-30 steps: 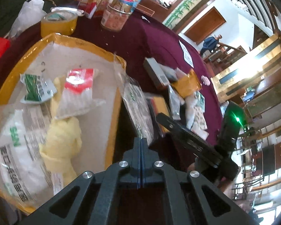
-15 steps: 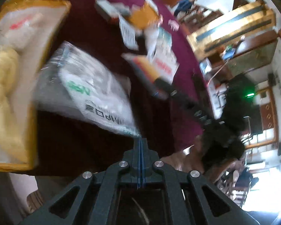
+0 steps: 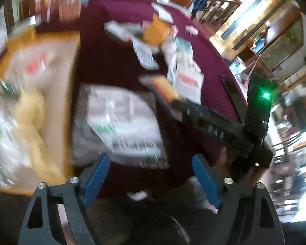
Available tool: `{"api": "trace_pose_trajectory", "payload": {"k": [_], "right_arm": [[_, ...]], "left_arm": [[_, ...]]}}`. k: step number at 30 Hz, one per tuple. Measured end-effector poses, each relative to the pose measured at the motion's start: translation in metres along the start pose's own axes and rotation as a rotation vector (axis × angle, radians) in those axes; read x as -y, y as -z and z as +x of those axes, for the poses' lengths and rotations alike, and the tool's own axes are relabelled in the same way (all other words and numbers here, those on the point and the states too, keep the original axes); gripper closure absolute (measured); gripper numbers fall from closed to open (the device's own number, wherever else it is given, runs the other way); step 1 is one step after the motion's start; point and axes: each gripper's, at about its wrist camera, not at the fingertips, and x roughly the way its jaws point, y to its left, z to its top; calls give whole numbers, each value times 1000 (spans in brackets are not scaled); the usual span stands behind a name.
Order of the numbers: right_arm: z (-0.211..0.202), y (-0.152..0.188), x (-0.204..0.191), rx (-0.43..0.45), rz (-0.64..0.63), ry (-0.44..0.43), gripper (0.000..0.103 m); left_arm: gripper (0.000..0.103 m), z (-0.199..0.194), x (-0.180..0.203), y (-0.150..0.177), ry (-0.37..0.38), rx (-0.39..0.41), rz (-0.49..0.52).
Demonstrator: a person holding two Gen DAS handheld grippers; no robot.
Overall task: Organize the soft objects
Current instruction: 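Carry the mask bag onto the tray with the left tool while the right tool places the bar bag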
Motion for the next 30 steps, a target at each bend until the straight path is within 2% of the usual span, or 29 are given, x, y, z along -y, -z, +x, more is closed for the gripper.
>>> {"api": "trace_pose_trajectory", "payload": {"k": [2,4,7,9,11,17,20,21,22,23,26,28,30], "right_arm": [[-2,0,3,5,21,-19,60],[-2,2,2,11,19,-48,48],[3,2,-4,11,-4,-29,43],[5,0,-7,10,-14,-13,39],[8,-2,-7,4,-15,-6,39],[11,-1,-7,1,-6,-5,39],[11,0,-10,4,-14,8,39],[12,1,-11,6,-22,14,39],[12,1,-12,8,-30,20,39],[12,2,-14,9,-41,29,39],[13,4,-18,12,-66,50,39],[13,4,-18,15,-69,56,39],[12,5,-18,19,-78,54,42]], "left_arm": [[17,9,-14,6,61,-45,-101],[18,23,-29,12,103,-82,-207],[20,35,-39,18,150,-58,-348],[20,25,-38,17,159,12,-365],[20,21,-46,15,117,59,-396],[31,30,-49,6,88,86,-455],[46,24,-51,9,49,97,-484],[49,20,-54,10,47,100,-489],[61,18,-56,10,44,99,-500],[63,17,-56,11,65,96,-510],[63,21,-47,8,60,90,-468],[63,32,-51,4,94,64,-499],[63,35,-53,-2,89,81,-497]]}}
